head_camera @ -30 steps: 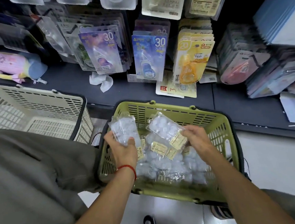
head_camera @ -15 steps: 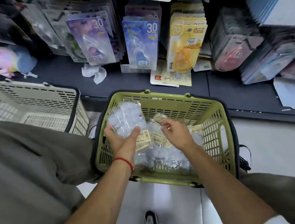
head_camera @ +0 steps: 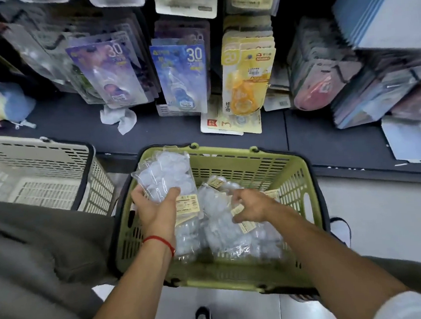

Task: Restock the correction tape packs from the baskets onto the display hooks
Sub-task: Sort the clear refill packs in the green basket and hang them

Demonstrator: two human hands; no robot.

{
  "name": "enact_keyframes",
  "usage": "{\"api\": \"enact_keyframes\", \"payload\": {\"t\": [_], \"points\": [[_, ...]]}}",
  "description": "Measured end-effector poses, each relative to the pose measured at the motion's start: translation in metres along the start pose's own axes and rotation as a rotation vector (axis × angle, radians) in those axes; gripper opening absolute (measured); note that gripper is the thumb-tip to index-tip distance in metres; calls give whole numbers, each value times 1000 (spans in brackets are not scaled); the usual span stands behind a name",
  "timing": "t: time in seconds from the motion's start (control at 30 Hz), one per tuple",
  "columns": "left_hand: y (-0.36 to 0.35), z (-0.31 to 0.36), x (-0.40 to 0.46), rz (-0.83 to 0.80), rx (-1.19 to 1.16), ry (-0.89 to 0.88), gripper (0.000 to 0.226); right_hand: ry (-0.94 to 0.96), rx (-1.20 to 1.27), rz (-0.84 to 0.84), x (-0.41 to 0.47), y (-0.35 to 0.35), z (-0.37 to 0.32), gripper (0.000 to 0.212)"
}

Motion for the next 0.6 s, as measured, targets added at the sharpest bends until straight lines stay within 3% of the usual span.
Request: {"api": "enact_keyframes", "payload": {"t": [0.1,0.3,0.43,0.6], "points": [[-8,7,-4,-30,-23,45,60,-59,153,-8,-28,43,10,35],[-26,-2,-41,-126,-147,155,59,34,566,-21,-120,129,-17,45],[-61,10,-85,-384,-253,139,58,161,832,35,-170,154,-48,50],[-99,72,-131,-628,-307,14,81,248,819,241,-192,168,-91,27]]}}
Point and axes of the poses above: each hand's wrist, its own x-axis towards the middle knuckle, its own y-axis out of the back of the hand, z = x × y, the point moved 7 cm from there along x, towards the middle knuckle, and after that the axes turned 2 degrees about y, right-handed, at the moved point
